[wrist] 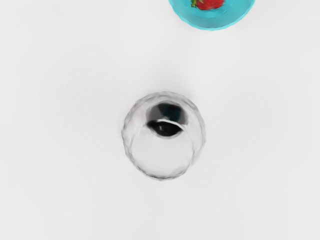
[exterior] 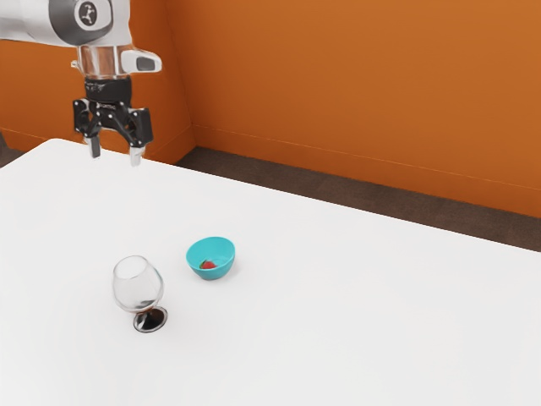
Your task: Take strawberry from the bowl
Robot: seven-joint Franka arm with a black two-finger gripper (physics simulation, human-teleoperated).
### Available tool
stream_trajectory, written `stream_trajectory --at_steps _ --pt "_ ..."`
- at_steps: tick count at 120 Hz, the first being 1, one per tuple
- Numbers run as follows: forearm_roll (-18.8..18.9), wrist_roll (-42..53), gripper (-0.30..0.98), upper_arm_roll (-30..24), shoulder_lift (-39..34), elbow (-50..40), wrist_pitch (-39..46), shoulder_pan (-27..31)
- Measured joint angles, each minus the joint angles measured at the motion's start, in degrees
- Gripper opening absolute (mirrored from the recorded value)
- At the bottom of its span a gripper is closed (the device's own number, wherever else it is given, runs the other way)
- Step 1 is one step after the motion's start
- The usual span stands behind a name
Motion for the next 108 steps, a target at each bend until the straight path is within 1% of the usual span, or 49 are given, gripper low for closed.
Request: stream_trajectory --at_steps 13,31,36,44,52,61,78,94,108 --pt "0.0 0.1 0.67 -0.4 0.3 0.6 6.2 1.7" --pt "-0.1 -0.6 0.67 -0.2 -0.8 0.1 11.0 0.0" --pt "-0.2 -3.3 0.67 -0.1 -1.6 -1.6 12.4 -0.6" --pt "-0.5 -10.3 0.67 0.1 -3.1 -4.0 14.6 -1.6" --pt "-0.5 -17.8 0.67 0.2 -4.1 -9.2 18.1 -2.3" --pt "-0.6 -25.2 0.67 0.2 -0.6 -13.0 22.5 -2.0" --pt "-2.3 -36.9 0.67 0.2 8.3 -14.1 30.5 -1.4" --pt "-4.2 -45.8 0.67 0.2 12.0 -13.7 35.4 -0.8" --pt "-7.0 -52.2 0.67 0.2 16.3 -12.6 38.4 0.1"
